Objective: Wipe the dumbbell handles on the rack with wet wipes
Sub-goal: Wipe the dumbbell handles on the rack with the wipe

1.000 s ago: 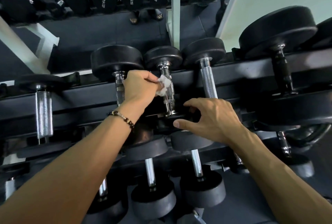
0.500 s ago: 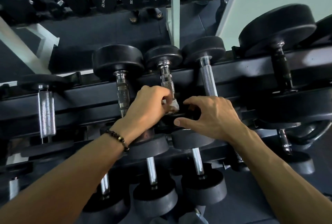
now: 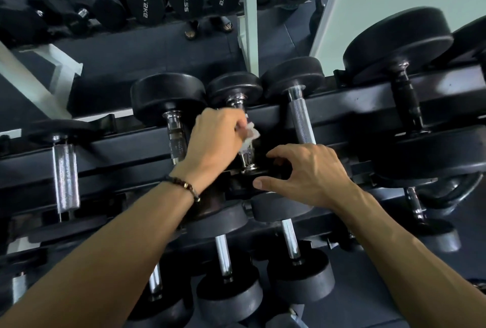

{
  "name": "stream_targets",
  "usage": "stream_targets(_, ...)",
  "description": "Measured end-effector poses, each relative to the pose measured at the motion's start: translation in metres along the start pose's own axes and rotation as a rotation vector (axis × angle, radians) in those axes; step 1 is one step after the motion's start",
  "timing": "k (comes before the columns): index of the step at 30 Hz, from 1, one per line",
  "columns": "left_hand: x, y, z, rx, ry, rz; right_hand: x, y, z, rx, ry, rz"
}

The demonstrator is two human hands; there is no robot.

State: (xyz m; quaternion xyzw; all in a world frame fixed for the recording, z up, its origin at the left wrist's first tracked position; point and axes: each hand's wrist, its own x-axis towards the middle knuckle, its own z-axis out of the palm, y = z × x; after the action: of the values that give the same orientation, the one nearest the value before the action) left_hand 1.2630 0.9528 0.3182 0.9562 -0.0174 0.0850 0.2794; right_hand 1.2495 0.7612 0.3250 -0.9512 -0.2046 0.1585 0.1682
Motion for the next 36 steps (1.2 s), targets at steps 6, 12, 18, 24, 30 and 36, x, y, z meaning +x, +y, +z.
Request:
stream_targets(6, 0.021, -0.015, 0.001, -0.091, 0.246, -0.175, -0.001, -0.001, 0.000, 0.009, 0.006, 0.014)
stream_targets(12, 0.021, -0.020, 0.018, -0.746, 0.187, -0.865, -0.002, -0.001, 0.000, 0.029, 0.009, 0.020)
stream_targets(18, 0.002, -0.009, -0.002, -0.980, -0.131, -0.950, -0.001, -0.002, -0.001, 0.022, 0.001, 0.017)
stream_targets(24, 0.030, -0.004, 0.005, -1.071, 0.221, -0.980, 0.001, -0.002, 0.000, 0.015, -0.010, 0.024)
stream_targets(30, -0.001, -0.011, -0.001, -0.859, -0.119, -0.884, 0.000, -0.003, 0.001, 0.012, -0.004, 0.027)
stream_targets(36, 0.022, -0.016, 0.007, -0.907, 0.022, -0.880, 0.000, -0.003, 0.000, 0.029, -0.016, 0.034)
